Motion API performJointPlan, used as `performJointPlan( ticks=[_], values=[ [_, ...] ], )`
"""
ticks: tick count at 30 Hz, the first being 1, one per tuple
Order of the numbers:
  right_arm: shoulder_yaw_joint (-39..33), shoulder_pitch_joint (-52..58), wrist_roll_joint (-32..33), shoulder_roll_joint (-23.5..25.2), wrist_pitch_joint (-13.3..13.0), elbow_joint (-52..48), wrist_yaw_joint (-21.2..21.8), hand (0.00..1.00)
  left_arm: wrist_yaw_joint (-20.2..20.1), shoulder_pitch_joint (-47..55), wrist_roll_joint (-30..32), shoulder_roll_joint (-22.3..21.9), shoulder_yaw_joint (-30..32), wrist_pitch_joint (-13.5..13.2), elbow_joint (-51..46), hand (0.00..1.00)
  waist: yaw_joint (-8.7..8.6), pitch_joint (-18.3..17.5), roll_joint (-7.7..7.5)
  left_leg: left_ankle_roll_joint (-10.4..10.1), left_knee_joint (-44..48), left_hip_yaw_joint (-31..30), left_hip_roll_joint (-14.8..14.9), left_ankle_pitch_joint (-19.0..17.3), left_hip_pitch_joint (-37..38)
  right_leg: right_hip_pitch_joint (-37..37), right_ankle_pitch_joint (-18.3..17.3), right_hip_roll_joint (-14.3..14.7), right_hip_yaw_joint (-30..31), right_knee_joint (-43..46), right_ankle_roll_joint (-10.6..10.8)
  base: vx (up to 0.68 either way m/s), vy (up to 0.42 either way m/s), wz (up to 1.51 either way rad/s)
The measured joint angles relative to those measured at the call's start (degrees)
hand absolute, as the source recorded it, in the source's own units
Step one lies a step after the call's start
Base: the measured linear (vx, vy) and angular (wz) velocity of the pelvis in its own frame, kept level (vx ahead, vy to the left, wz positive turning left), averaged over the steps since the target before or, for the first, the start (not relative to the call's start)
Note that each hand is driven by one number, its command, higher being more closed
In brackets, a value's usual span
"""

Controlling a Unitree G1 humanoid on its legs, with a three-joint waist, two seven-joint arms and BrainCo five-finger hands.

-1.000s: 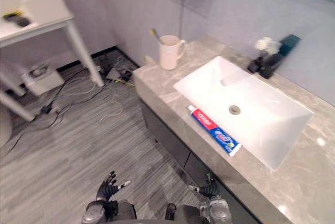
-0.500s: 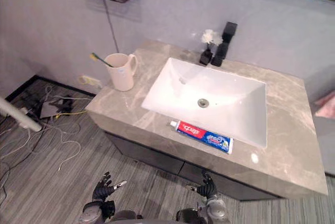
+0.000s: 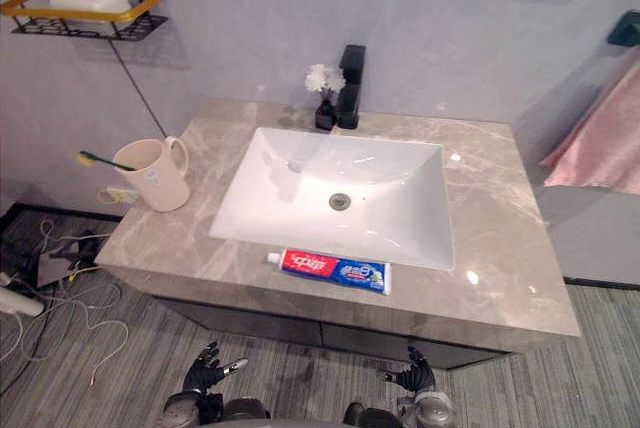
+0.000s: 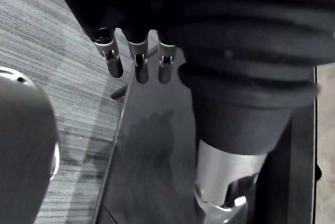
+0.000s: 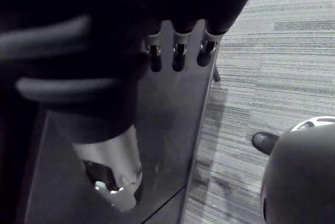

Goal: Organize washtable

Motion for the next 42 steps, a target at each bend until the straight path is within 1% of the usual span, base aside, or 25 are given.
performJointPlan(
  ticks=[1,2,3,4,5,6,7,8,10,12,16,19,24,26,27,33,36,39,42],
  values=[
    [-0.30,0.01,0.00,0.05,0.02,0.03,-0.01,0.00,0.02,0.01,-0.02,0.01,0.01,-0.02,-0.03,0.00,0.05,0.07,-0.15,-0.01,-2.62,-1.23,-1.15,-0.05,-0.17,-0.06,0.03,-0.46,0.52,0.23,0.10,0.04,0.121,-0.52],
    [-0.48,0.03,0.00,0.03,0.02,0.04,-0.09,0.00,0.04,0.10,-0.02,0.00,0.00,-0.04,-0.04,0.00,0.13,0.06,-0.23,-0.39,-7.96,-3.66,-2.90,0.22,-0.09,-0.35,-0.07,-1.09,1.23,0.75,0.80,0.03,0.113,-0.37],
    [-0.51,0.13,-0.04,-0.35,-0.02,0.03,-0.27,0.00,0.06,0.04,-0.08,-0.05,0.00,-0.05,-0.05,0.00,-0.06,-0.05,0.23,-1.33,-13.56,-5.87,-3.93,1.87,0.32,-1.08,-0.51,-1.04,1.83,1.46,1.73,0.02,0.180,-0.43],
    [-0.89,0.12,-0.05,-0.92,0.09,0.44,-0.54,0.00,0.16,-0.07,-0.10,0.02,0.08,-0.09,0.04,0.00,0.17,0.27,1.20,-0.64,-17.33,-7.70,-4.26,4.71,0.41,-1.54,-1.55,-0.73,2.86,3.21,2.96,0.06,0.213,-0.24],
    [-1.30,0.66,-0.03,-0.13,0.29,0.42,-0.80,0.00,0.35,-0.12,-0.09,0.30,0.09,-0.08,-0.52,0.00,-0.09,0.02,0.17,-0.38,-18.39,-7.31,-5.18,4.59,1.33,-1.37,-1.72,-1.83,3.12,3.42,3.46,0.08,0.211,-0.16],
    [-1.45,0.97,-0.03,0.26,0.32,0.42,-0.92,0.00,0.38,-0.04,-0.09,0.47,0.14,-0.09,-0.57,0.00,0.02,-0.19,-0.46,-0.31,-18.91,-6.97,-5.59,4.60,1.53,-1.40,-1.74,-2.29,3.26,3.47,3.64,0.14,0.185,-0.11],
    [-1.52,1.32,-0.03,0.77,0.34,0.42,-0.95,0.00,0.47,-0.07,-0.09,1.00,0.22,-0.09,-0.64,0.00,0.23,-0.58,-1.58,0.12,-20.10,-6.21,-6.47,4.79,2.04,-1.48,-1.79,-3.12,3.94,3.55,4.10,0.14,0.143,-0.16],
    [-1.94,1.53,-0.04,1.22,0.34,0.42,-0.95,0.00,0.47,0.04,-0.06,1.41,0.17,-0.06,-0.67,0.00,0.13,-0.75,-1.91,0.55,-21.45,-5.61,-7.39,5.07,2.86,-1.45,-2.02,-3.89,4.18,3.44,4.70,0.14,0.130,-0.16],
    [-2.61,1.62,-0.04,1.26,0.36,0.42,-0.99,0.00,0.69,0.62,-0.06,1.25,0.20,0.11,-0.65,0.00,0.17,-1.20,-2.57,1.03,-22.89,-4.99,-8.43,5.36,4.59,-0.73,-2.24,-4.57,4.30,3.27,5.06,0.10,0.073,-0.08],
    [-3.43,1.81,-0.03,1.25,0.55,0.49,-1.27,0.00,0.75,1.21,-0.03,1.38,0.21,0.16,-0.69,0.00,0.14,-1.31,-2.06,1.12,-24.03,-4.82,-9.34,5.42,5.95,0.39,-2.37,-5.33,4.28,2.73,5.29,0.10,0.080,0.00],
    [-4.21,2.00,-0.04,1.26,0.56,0.79,-1.13,0.00,1.37,1.49,0.03,1.45,0.89,0.29,-0.69,0.00,0.16,-1.46,-1.71,1.41,-25.42,-4.63,-9.32,5.72,6.79,0.67,-2.36,-5.19,4.29,2.27,5.30,0.06,0.010,-0.02],
    [-4.86,2.01,-0.04,1.13,0.57,1.43,-1.13,0.00,1.38,1.98,0.04,1.39,1.54,0.33,-0.60,0.00,0.15,-1.53,-1.65,1.11,-26.45,-4.59,-8.93,6.04,8.32,1.53,-2.36,-5.07,4.43,1.99,5.30,-0.01,-0.006,-0.01],
    [-4.85,1.43,-0.09,0.97,0.49,2.73,-1.09,0.00,1.37,1.86,0.21,1.42,1.51,0.21,-0.24,0.00,0.13,-1.69,-1.73,0.93,-30.12,-4.39,-9.01,8.47,9.62,1.28,-1.98,-4.84,4.78,1.77,5.48,-0.05,-0.026,-0.02],
    [-4.68,1.41,-0.09,0.53,0.49,3.15,-1.07,0.00,1.39,1.88,0.66,1.44,1.53,0.05,0.50,0.00,0.17,-2.29,-1.68,0.93,-31.73,-4.20,-9.26,9.34,10.08,0.99,-1.25,-4.57,5.28,0.93,5.58,-0.06,0.006,-0.08],
    [-4.30,-0.40,-0.19,-2.84,0.45,6.46,-1.09,0.00,1.42,1.30,2.27,2.66,1.75,-0.06,2.55,0.00,0.08,-3.40,-1.95,1.62,-34.74,-4.68,-10.51,10.72,11.01,1.58,0.14,-4.65,4.87,-1.69,5.72,-0.01,0.007,-0.04],
    [-4.38,-0.27,-0.13,-2.84,0.44,6.50,-1.10,0.00,1.41,1.31,2.26,2.65,1.75,-0.06,2.61,0.00,0.04,-3.40,-1.94,1.67,-34.75,-4.74,-10.54,10.76,11.01,1.61,0.14,-4.66,4.78,-1.70,5.72,0.00,0.000,0.01],
    [-5.57,-0.17,0.09,-2.85,0.34,7.58,-1.12,0.00,1.40,1.00,2.21,2.61,1.73,-0.10,4.29,0.00,-0.08,-3.37,-1.85,1.82,-34.80,-5.13,-10.66,10.91,11.11,1.99,0.15,-4.81,4.26,-1.84,5.73,0.00,0.000,0.08],
    [-7.88,0.32,2.36,-2.91,0.30,9.47,-1.18,0.00,1.43,0.05,2.05,2.70,1.77,-0.19,6.47,0.00,0.02,-3.26,-1.34,2.00,-34.97,-5.38,-10.87,11.05,11.96,3.11,0.17,-4.99,3.88,-2.09,5.75,-0.02,-0.002,0.08],
    [-10.30,0.47,5.00,-3.01,0.20,11.25,-1.27,0.00,1.47,-1.04,1.55,2.81,1.79,-0.20,9.30,0.00,-0.39,-3.18,-1.04,2.09,-35.97,-6.30,-11.29,11.96,12.34,3.64,0.37,-5.35,2.84,-2.29,6.02,-0.06,-0.005,0.17]
  ],
)
